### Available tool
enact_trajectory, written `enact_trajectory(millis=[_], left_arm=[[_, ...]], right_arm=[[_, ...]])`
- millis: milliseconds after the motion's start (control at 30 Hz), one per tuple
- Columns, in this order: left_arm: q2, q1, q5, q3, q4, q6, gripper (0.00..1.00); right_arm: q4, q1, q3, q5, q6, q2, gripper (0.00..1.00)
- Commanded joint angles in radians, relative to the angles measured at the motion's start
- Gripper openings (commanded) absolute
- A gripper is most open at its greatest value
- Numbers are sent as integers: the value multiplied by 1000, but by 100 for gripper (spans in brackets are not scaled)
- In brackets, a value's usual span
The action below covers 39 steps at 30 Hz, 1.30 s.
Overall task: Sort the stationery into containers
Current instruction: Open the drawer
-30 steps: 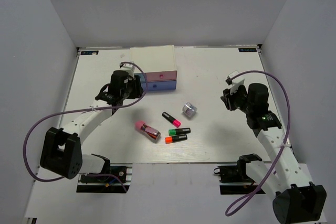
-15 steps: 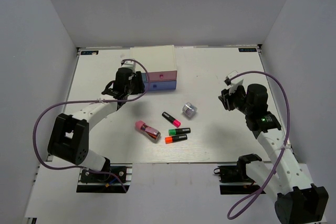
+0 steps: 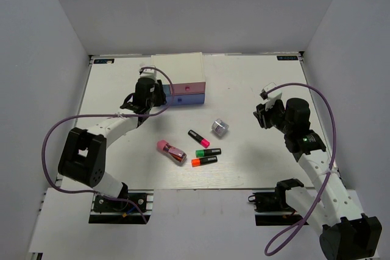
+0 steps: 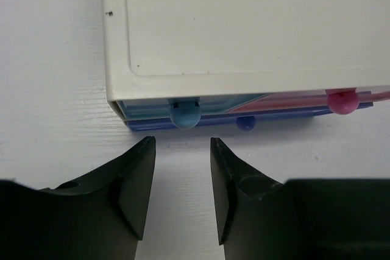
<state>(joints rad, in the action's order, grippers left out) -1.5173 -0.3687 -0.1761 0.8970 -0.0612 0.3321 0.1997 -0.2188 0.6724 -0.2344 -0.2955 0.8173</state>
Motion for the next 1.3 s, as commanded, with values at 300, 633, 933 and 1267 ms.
enact_trajectory(millis=[300,633,933,1267], left_arm=[[-37,-3,-23,20,-65,24,55],[-27,-3,-43,20,-92,24,55],[-37,-3,-43,40,-126,33,54],[-46,-3,-65,31,-146,42,49]], right_arm=[[-51,-16,-2,20,9,-10,41],[-49,-22,0,26,9,-14,42],[-49,-27,-2,29,7,-15,44],[-51,-30,0,35,6,-21,44]])
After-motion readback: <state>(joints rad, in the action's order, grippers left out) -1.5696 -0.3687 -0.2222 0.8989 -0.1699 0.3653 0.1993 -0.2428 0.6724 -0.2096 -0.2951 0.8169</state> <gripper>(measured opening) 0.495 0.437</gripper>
